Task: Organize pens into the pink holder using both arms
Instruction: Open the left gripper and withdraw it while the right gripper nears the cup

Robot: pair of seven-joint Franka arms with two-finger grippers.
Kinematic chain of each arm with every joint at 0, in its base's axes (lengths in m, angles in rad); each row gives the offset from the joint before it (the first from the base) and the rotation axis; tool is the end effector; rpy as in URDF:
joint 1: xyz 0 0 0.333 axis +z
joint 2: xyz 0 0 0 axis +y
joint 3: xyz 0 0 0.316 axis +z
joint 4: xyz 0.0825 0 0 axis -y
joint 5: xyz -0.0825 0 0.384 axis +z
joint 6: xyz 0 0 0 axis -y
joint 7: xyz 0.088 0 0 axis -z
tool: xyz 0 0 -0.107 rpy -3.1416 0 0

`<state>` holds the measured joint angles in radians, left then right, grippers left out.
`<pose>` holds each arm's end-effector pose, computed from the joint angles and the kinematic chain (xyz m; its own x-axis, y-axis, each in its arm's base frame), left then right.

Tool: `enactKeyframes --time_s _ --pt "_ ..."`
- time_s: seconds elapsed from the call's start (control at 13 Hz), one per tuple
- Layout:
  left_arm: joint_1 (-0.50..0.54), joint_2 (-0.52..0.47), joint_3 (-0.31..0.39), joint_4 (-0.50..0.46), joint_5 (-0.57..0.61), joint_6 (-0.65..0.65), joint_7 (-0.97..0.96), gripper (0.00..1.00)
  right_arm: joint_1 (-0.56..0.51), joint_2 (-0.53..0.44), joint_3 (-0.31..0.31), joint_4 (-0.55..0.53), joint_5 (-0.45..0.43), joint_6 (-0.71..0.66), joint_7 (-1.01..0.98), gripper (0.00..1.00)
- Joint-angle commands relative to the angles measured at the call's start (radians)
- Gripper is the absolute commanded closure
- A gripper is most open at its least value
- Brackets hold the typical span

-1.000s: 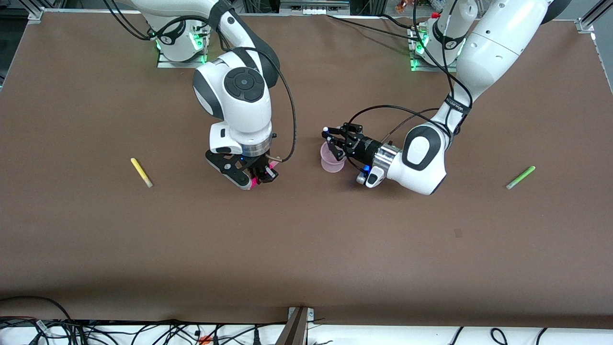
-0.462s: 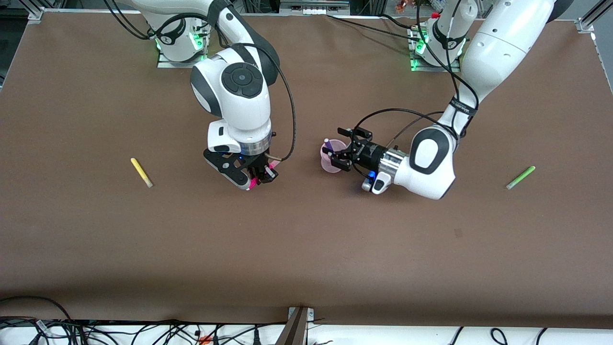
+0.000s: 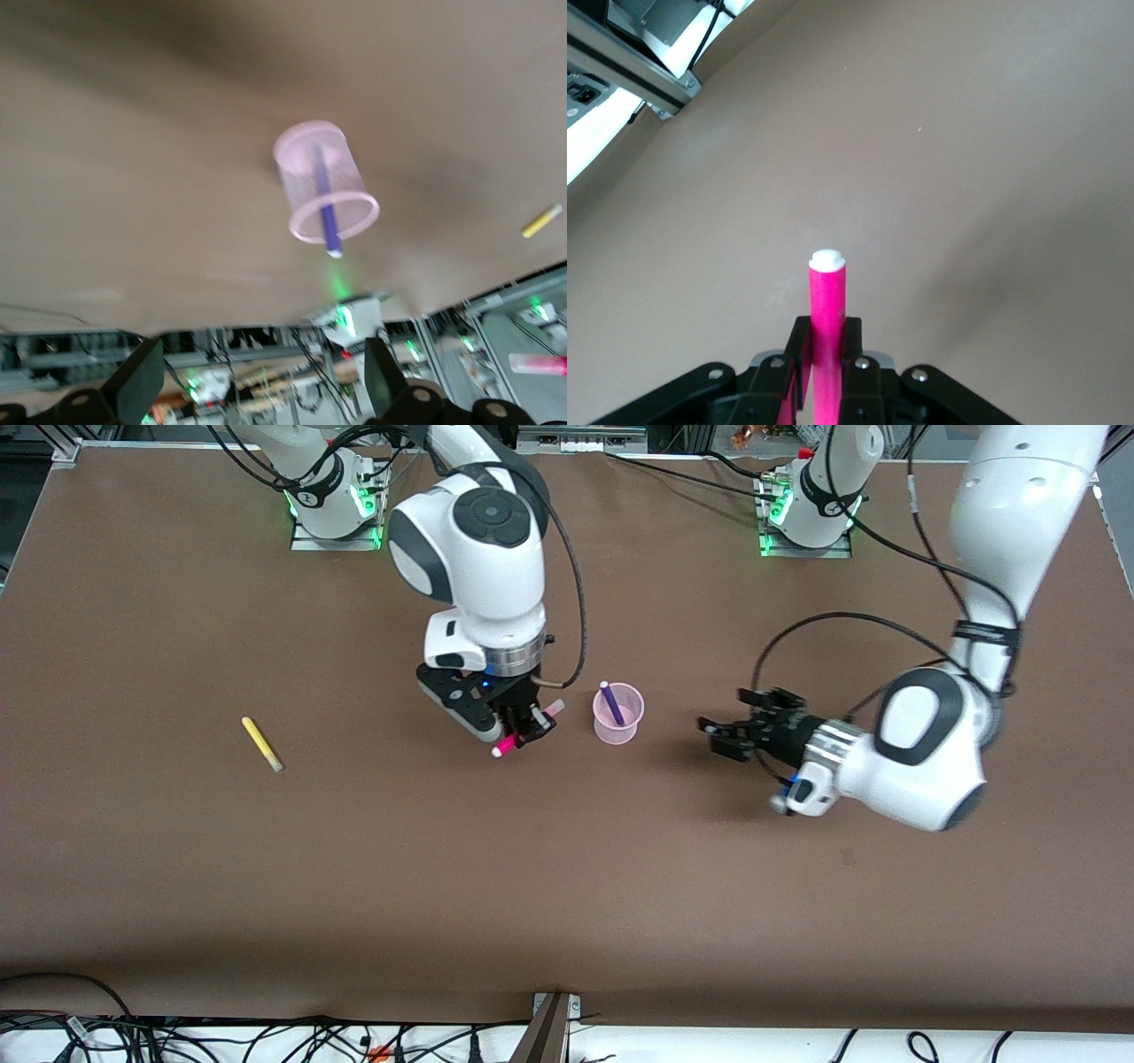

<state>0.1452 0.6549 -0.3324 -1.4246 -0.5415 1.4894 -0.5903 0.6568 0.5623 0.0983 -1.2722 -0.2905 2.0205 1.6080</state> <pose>0.6434 -0.1409 0.3245 0.6059 0.2243 -0.7633 0.5815 -0.7797 0.2325 0.5597 0.4802 0.4500 0.6852 -0.6945 0.2195 -0.6700 -0.7192 -0.1840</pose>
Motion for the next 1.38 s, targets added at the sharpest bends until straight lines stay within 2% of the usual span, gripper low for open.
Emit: enactKeyframes --time_s 0.0,0.23,0.38,0.54,0.62,0.77,0.85,1.15,1.31 --pt "0.045 -0.029 -0.007 0.018 0.249 -0.017 0.183 0.0 0.052 0.051 -0.012 0.03 -0.065 0.07 0.175 1.0" --pt "0.079 -0.144 -0.013 -0.003 0.473 0.023 0.277 0.0 0.087 0.112 -0.012 0.031 -0.148 0.153 0.335 1.0" --pt "0.083 -0.28 -0.011 -0.052 0.546 0.015 0.419 0.0 0.119 0.146 -0.029 0.031 -0.208 0.178 0.397 1.0" --pt "0.125 -0.445 -0.014 -0.112 0.565 -0.023 0.524 0.0 0.139 0.149 -0.031 0.025 -0.252 0.166 0.4 1.0" --pt "0.129 -0.545 -0.014 -0.15 0.563 -0.078 0.535 0.0 0.15 0.149 -0.038 0.021 -0.272 0.141 0.403 1.0" --pt "0.126 -0.728 -0.016 -0.233 0.561 -0.104 0.537 0.0 0.168 0.149 -0.042 0.017 -0.277 0.126 0.476 1.0" --pt "0.123 -0.744 -0.022 -0.232 0.561 -0.107 0.537 0.0 0.188 0.149 -0.043 0.007 -0.28 0.118 0.501 1.0" --pt "0.125 -0.698 -0.022 -0.152 0.558 -0.104 0.532 0.0 0.309 0.151 -0.155 -0.024 -0.329 0.109 0.63 1.0" --pt "0.126 -0.698 -0.019 -0.151 0.554 -0.125 0.534 0.0 0.331 0.152 -0.169 -0.044 -0.335 0.092 0.661 1.0"
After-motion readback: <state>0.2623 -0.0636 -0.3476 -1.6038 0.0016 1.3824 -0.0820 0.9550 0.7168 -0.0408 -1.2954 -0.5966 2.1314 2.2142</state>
